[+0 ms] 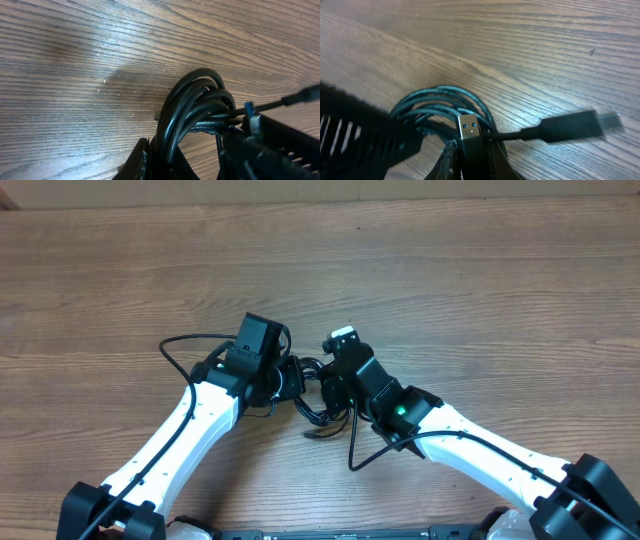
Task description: Untangle cables
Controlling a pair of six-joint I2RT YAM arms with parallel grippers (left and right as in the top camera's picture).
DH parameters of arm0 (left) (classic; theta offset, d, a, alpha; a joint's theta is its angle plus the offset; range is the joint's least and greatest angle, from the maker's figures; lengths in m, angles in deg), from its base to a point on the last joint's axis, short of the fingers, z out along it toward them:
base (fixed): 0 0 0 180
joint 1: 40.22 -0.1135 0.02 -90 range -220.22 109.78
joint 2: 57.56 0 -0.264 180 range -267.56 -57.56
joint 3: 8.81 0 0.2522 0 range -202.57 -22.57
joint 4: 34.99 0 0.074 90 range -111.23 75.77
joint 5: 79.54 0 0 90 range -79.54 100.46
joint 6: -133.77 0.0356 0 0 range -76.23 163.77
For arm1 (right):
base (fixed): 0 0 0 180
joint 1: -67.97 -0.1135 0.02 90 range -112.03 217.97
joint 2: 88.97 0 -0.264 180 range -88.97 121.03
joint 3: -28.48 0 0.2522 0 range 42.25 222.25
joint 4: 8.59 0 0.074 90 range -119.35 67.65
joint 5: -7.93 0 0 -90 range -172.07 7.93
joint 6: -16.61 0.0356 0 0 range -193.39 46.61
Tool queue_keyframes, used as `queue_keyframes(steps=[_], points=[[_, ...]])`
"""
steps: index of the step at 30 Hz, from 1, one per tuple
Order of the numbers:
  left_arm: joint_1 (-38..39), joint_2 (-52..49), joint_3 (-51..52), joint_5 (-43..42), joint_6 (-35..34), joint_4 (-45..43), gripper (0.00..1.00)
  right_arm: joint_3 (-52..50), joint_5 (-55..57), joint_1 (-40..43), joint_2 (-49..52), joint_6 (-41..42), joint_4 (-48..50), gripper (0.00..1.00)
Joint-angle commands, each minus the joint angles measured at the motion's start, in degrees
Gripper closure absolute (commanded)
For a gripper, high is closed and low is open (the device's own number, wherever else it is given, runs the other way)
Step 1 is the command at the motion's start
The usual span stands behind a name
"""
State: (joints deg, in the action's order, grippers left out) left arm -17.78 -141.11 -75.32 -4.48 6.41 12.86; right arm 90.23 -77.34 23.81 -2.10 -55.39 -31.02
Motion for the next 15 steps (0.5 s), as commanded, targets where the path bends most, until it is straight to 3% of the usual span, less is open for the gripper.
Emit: queue_keyframes(steps=[1, 9, 12, 15], points=[[0.2, 0.31, -0.96, 1.31, 0.52, -0.09, 0.96, 1.49, 0.76, 2.95, 0.37, 3.63, 0.48, 0.96], [0.09, 0.31, -0.98, 14.23, -10.88, -0.04, 0.96, 1.51, -3.04, 5.31, -1.86, 7.72, -2.47, 0.96], [0.09, 0.31, -0.96, 15.76, -16.55, -0.09, 0.96, 1.51, -4.72, 5.29, -3.23, 7.98, -4.63, 0.96], [0.09, 0.31, -0.98, 15.76, -21.4, -0.31, 0.96, 1.49, -4.83, 5.29, -3.39, 13.73, -8.87, 0.96]])
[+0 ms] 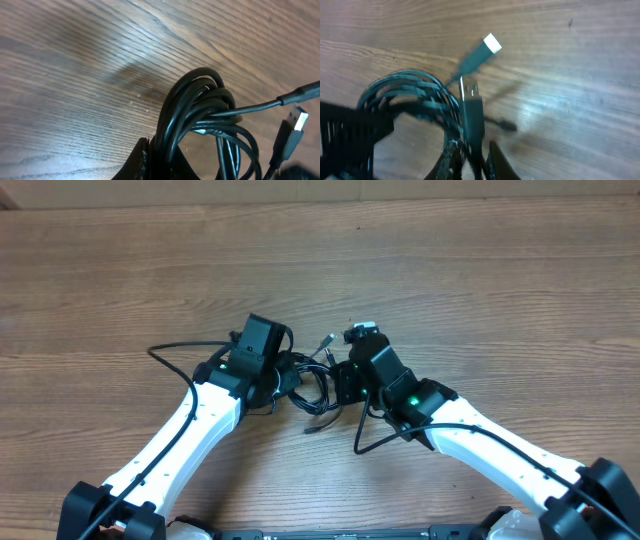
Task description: Untangle cables
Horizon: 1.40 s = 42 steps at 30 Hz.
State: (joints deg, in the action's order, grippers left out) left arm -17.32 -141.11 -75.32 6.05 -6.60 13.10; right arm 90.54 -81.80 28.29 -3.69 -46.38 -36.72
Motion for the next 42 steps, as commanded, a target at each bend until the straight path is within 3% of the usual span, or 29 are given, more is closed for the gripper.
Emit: queue_keyframes(steps=[1, 5, 8, 10, 13, 14, 17, 20, 26, 32, 42], points=[[-0.37, 0.31, -0.98, 5.22, -9.09, -0.74, 0.96, 1.18, -0.35, 0.83, -1.79, 6.4, -4.79, 0.96], [-0.37, 0.31, -0.96, 4.33, -9.7, -2.1, 0.96, 1.18, -0.44, 0.81, -1.05, 15.76, -11.3, 0.95], [-0.37, 0.31, -0.96, 2.84, -10.05, -2.4, 0.96, 1.18, -0.85, 0.42, -0.26, 17.77, -12.79, 0.9], [-0.37, 0.31, -0.96, 2.86, -9.14, -2.38, 0.96, 1.07, -1.07, 0.42, -0.13, 17.77, -13.07, 0.78], [-0.37, 0.31, -0.98, 2.86, -3.76, -2.43, 0.96, 1.05, -1.25, 0.42, -0.13, 17.77, -13.05, 0.37], [-0.37, 0.31, -0.98, 2.86, -1.53, -2.43, 0.96, 1.05, -1.25, 0.42, -0.13, 17.77, -13.0, 0.34], [-0.37, 0.31, -0.96, 2.86, 3.65, -2.43, 0.96, 1.05, -1.27, 0.42, -0.13, 17.77, -13.0, 0.33], [-0.37, 0.31, -0.98, 2.91, 7.08, -2.47, 0.96, 1.05, -1.22, 0.42, -0.13, 17.38, -12.72, 0.26], [-0.37, 0.31, -0.96, 1.55, 9.86, -3.28, 0.96, 1.05, -2.58, 0.42, -0.13, 3.37, -5.6, 0.22], [-0.39, 0.31, -0.98, -2.08, 11.23, -5.42, 0.96, -0.76, -2.34, 0.42, 0.46, 2.78, -5.88, 0.37], [-0.7, 0.33, -1.01, -9.09, 15.04, -5.51, 0.96, -1.46, -0.2, 0.55, 1.22, 5.57, -5.01, 0.37]])
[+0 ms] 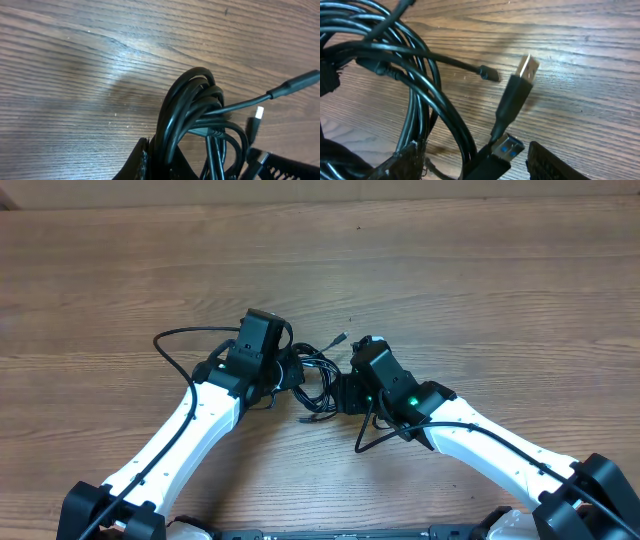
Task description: Untangle cables
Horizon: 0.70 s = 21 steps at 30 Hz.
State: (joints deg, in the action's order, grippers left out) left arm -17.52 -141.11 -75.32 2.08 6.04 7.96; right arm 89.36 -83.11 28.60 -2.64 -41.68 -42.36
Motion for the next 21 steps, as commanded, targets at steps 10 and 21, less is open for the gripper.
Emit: queue_keyframes(steps=[10, 21], points=[[-8.26, 2.19, -1.16, -11.02, 2.47, 1.05, 0.96, -0.28, 11.76, 0.68, 0.63, 17.46, -5.7, 0.39], [-15.82, 3.41, -1.14, -14.32, -0.22, 2.4, 0.96, -0.28, 10.43, 4.72, 0.63, 23.71, -9.01, 0.42]])
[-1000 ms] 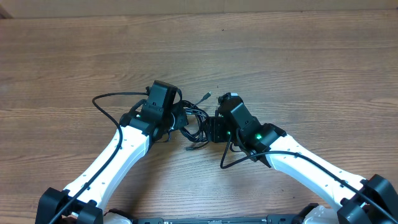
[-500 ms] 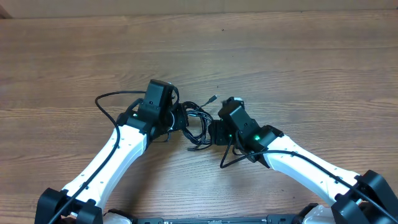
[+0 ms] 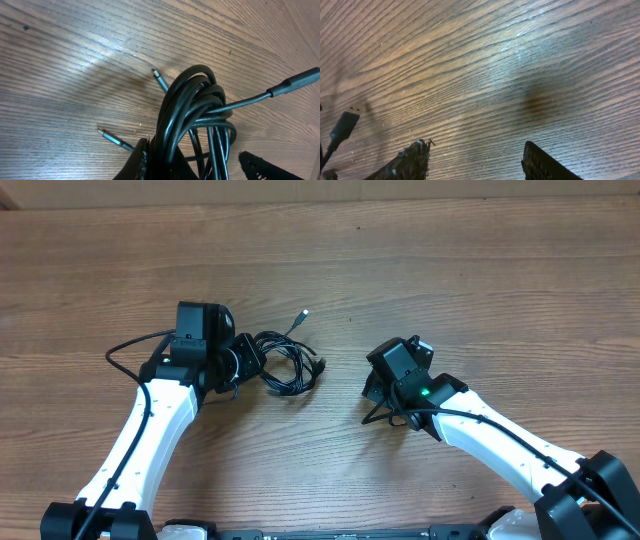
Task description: Untangle cables
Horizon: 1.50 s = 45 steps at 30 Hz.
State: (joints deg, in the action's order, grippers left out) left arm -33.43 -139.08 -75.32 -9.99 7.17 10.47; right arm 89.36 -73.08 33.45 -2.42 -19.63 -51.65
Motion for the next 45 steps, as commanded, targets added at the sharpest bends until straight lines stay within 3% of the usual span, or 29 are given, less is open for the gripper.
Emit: queue_keyframes(steps=[1, 8, 18, 21, 25, 28, 32, 37, 42, 45], points=[[0.13, 1.38, -1.14, -2.23, -1.88, -0.11, 0.96, -0.28, 0.39, -0.22, 0.42, 1.51, 0.24, 0.42], [0.26, 1.38, -1.07, -2.08, -2.86, -0.02, 0.96, -0.28, -1.29, -0.22, 0.42, 0.55, 0.42, 0.36], [0.42, 1.27, -0.96, -1.36, -8.98, 1.6, 0.96, -0.28, -22.25, -0.22, 0.42, -16.61, 1.42, 0.22], [0.42, 1.27, -0.94, -0.04, -13.7, 2.8, 0.96, -0.28, -28.52, -0.22, 0.42, -20.17, 1.51, 0.12], [0.42, 1.27, -0.92, 4.0, -21.84, 6.64, 0.96, -0.28, -37.66, -0.24, 0.42, -25.94, 2.03, 0.11], [0.44, 1.27, -0.85, 5.03, -23.91, 8.63, 0.96, -0.28, -40.3, -0.22, 0.42, -28.39, 3.41, 0.11], [0.57, 1.27, -0.85, 4.96, -21.44, 8.7, 0.96, -0.28, -42.84, -0.22, 0.42, -28.61, 6.86, 0.24], [2.71, 1.16, -0.85, 5.46, -8.52, 6.69, 0.96, -0.28, -45.38, -0.24, 0.42, -28.72, 12.13, 0.29], [6.8, 1.16, -0.85, 5.88, -7.08, 5.05, 0.96, -0.28, -44.83, -0.68, 0.42, -28.57, 16.13, 0.39], [9.35, 1.16, -0.85, 6.38, -7.06, 3.3, 0.96, -0.28, -41.0, -1.53, 0.42, -28.55, 16.57, 0.51]])
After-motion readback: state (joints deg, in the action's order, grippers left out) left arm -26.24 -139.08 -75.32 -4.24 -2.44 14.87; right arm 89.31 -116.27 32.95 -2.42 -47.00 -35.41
